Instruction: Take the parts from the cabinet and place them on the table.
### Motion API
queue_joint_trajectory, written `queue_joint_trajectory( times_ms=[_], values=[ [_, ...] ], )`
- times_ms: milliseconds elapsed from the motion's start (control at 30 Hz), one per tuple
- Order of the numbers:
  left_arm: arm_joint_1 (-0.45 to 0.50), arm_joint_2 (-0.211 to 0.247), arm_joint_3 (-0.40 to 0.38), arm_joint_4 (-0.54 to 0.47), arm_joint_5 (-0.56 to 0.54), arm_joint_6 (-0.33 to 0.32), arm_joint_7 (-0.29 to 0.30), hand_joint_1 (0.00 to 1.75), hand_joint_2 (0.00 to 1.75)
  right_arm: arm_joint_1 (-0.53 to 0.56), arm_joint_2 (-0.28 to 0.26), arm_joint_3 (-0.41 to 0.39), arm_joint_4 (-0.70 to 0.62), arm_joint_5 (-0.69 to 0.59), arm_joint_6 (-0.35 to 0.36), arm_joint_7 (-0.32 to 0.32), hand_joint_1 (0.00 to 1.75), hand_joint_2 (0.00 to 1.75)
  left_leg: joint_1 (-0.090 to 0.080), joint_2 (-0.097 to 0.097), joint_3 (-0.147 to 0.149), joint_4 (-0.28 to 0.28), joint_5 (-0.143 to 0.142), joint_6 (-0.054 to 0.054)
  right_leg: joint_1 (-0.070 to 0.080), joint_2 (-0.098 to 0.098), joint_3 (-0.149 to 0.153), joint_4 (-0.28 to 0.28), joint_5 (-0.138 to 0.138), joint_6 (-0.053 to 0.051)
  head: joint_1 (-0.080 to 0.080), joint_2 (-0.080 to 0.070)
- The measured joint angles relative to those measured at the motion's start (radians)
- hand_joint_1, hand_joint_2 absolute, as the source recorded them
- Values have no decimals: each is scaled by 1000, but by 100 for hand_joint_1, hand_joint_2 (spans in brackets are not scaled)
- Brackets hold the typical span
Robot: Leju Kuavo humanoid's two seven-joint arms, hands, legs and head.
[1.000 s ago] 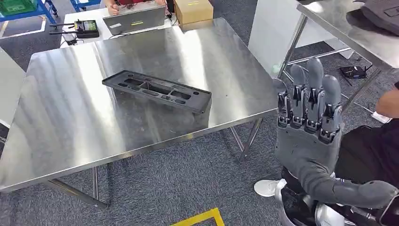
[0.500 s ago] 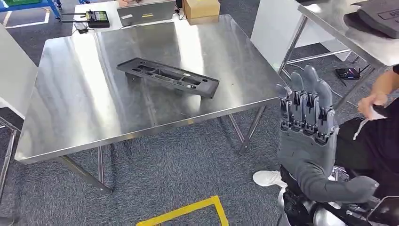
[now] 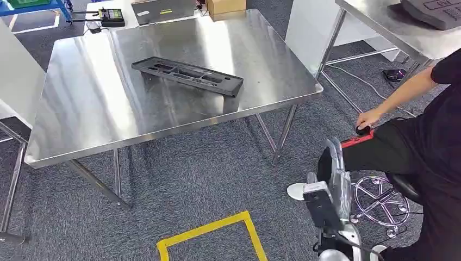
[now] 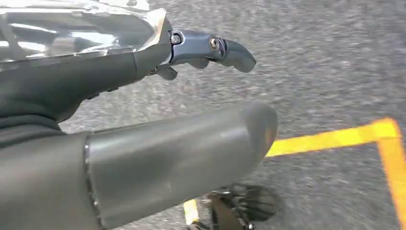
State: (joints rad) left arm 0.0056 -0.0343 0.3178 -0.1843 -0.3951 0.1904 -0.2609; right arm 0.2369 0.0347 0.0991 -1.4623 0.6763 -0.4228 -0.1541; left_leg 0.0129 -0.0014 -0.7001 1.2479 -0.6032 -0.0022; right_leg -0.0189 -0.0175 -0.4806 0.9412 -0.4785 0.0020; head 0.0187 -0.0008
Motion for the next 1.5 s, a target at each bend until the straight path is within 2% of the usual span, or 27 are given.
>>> queue_joint_trajectory(
  times_ms=[67, 100, 133, 167, 200, 233, 333, 367, 467, 533, 567, 633, 667, 733, 833, 867, 900, 967, 1033, 1100, 1167, 1200, 1233, 1267, 1367, 1400, 1500],
  values=[
    [2, 0, 3, 0, -6, -2, 6, 0, 0, 5, 2, -39, 123, 21, 35, 20, 0, 0, 10, 0, 19, 49, 44, -10, -3, 0, -33, 11, 19, 9, 0, 0],
    [2, 0, 3, 0, -12, -4, 7, 0, 0, 7, 4, -56, 163, 10, 66, 38, 0, 0, 14, 0, 45, 25, 77, -12, -6, 0, -46, 19, 23, 15, 0, 0],
    [2, 2, 4, 0, -19, -7, 9, 0, 0, 1, 6, -89, 236, 0, 111, 53, 0, 0, 19, 0, 107, -54, 115, -16, -12, 0, -65, 32, 27, 22, 0, 0],
    [2, 2, 5, 0, -28, -11, 11, 0, 0, -18, 7, -127, 332, -5, 138, 50, 0, 0, 25, 0, 171, -143, 121, -21, -14, 0, -80, 45, 30, 28, -1, 0],
    [-1, 3, 4, 0, -33, -16, 11, 0, 0, -36, 6, -152, 396, -8, 148, 38, 0, 0, 27, -4, 197, -195, 86, -29, -12, 0, -87, 53, 32, 31, -1, 0],
    [-6, 3, 4, -1, -37, -19, 13, 0, 0, -50, 5, -195, 492, -14, 152, 18, 0, 0, 17, -15, 227, -251, 60, -20, -3, -2, -104, 65, 37, 41, -2, 0],
    [-2, 6, 5, 0, -50, -25, 16, 0, 0, -111, -7, -279, 741, -21, 167, -19, 0, 0, 9, -10, 195, -232, 75, 8, -6, 3, -116, 60, 67, 73, 4, 0],
    [-4, 6, 5, 0, -58, -26, 17, 0, 0, -135, -11, -313, 851, -24, 195, 12, 0, 0, 16, -1, 185, -240, 89, 29, -4, 5, -127, 64, 62, 79, 5, 0],
    [-10, 8, 5, 0, -68, -27, 17, 0, 0, -162, -14, -372, 1029, -28, 227, 60, 0, 0, 2, -5, 147, -239, 120, 58, -7, 10, -181, 226, -91, 42, 12, 0],
    [-10, 11, 5, 0, -71, -27, 18, 0, 0, -187, -16, -393, 1106, -28, 234, 70, 0, 0, -5, 3, 118, -237, 141, 61, -2, 12, -200, 353, -144, 40, 12, 0],
    [-11, 11, 5, 0, -71, -29, 18, 0, 0, -193, -16, -399, 1128, -27, 234, 72, 0, 0, -10, 5, 105, -237, 151, 62, -1, 12, -187, 371, -132, 49, 11, 0],
    [-12, 11, 4, 0, -71, -30, 18, 0, 0, -200, -16, -407, 1164, -27, 234, 74, 0, 0, -13, 5, 79, -237, 173, 61, 1, 12, -103, 291, -68, 69, 11, 0],
    [-12, 11, 4, 0, -71, -30, 18, 0, 0, -205, -16, -409, 1179, -27, 234, 76, 0, 0, -13, 4, 69, -237, 183, 57, 3, 13, -40, 205, -50, 69, 11, 0],
    [-13, 11, 4, 0, -71, -30, 19, 0, 0, -217, -18, -415, 1197, -27, 234, 76, 0, 0, -19, 5, 59, -234, 202, 46, 17, 14, 85, 13, -85, 49, 12, 0],
    [-14, 12, 4, 0, -71, -30, 19, 0, 0, -224, -19, -423, 1222, -27, 235, 79, 0, 0, -17, 6, 53, -249, 238, 35, 22, 15, 69, 1, -85, 45, 11, 0],
    [-10, 15, 3, 1, -71, -30, 19, 0, 0, -221, -16, -424, 1231, -28, 239, 88, 0, 0, -21, 2, 51, -251, 251, 27, 12, 13, 57, -2, -71, 34, 11, 0],
    [-8, 14, 3, 2, -73, -32, 19, 0, 0, -225, -16, -424, 1238, -27, 250, 105, 0, 0, -16, 2, 37, -242, 215, 21, -4, 8, 51, -2, -59, 23, 10, 0],
    [-8, 15, 2, 2, -79, -38, 19, 0, 0, -226, -15, -426, 1244, -18, 274, 156, 0, 0, -11, 0, 11, -125, 74, 11, 1, 7, 21, 2, -37, -2, 7, 0],
    [-11, 16, 2, 2, -88, -42, 19, 0, 0, -228, -13, -426, 1251, -9, 285, 189, 0, 0, -8, 0, -16, 23, -1, 3, 3, 4, -4, 12, -21, -2, 7, 0],
    [-13, 16, 2, 2, -94, -46, 19, 0, 0, -229, -12, -426, 1255, 0, 286, 209, 0, 0, -3, -1, 3, 77, 62, -1, 4, 11, -38, 21, -3, 3, 7, 0],
    [-14, 17, 2, 2, -97, -46, 19, 0, 0, -232, -11, -427, 1259, 2, 286, 211, 0, 0, 1, -8, 91, -23, 140, 4, 3, 20, -68, 34, 12, 13, 7, 0],
    [-14, 18, 2, 2, -98, -46, 19, 0, 0, -234, -11, -427, 1260, 6, 286, 211, 0, 0, 2, -31, 155, -112, 136, 9, 2, 27, -77, 41, 17, 17, 7, 0],
    [-14, 20, 2, 2, -98, -46, 19, 0, 0, -237, -7, -427, 1260, 7, 287, 211, 0, 0, 3, -72, 215, -197, 87, 19, 5, 33, -88, 45, 22, 22, 7, 0],
    [-14, 20, 2, 2, -98, -46, 19, 0, 0, -240, -9, -427, 1260, 10, 289, 210, 0, 0, 3, -70, 239, -246, 71, 19, 7, 39, -91, 48, 29, 31, 10, 0],
    [-21, 19, 1, 2, -100, -48, 20, 0, 0, -241, -9, -427, 1262, 14, 298, 210, 0, 0, -4, -35, 229, -270, 66, 25, 8, 62, -116, 49, 57, 58, 7, 0],
    [-24, 18, 1, 2, -102, -50, 21, 0, 0, -240, -10, -427, 1265, 14, 301, 211, 0, 0, 5, -21, 225, -278, 73, 37, 6, 49, -134, 62, 48, 58, 7, 0],
    [-20, 19, 2, 2, -107, -55, 22, 0, 0, -244, -15, -428, 1267, 7, 308, 214, 0, 0, -1, 8, 203, -279, 90, 54, 6, 30, -209, 248, -57, 44, 16, 0]
  ],
)
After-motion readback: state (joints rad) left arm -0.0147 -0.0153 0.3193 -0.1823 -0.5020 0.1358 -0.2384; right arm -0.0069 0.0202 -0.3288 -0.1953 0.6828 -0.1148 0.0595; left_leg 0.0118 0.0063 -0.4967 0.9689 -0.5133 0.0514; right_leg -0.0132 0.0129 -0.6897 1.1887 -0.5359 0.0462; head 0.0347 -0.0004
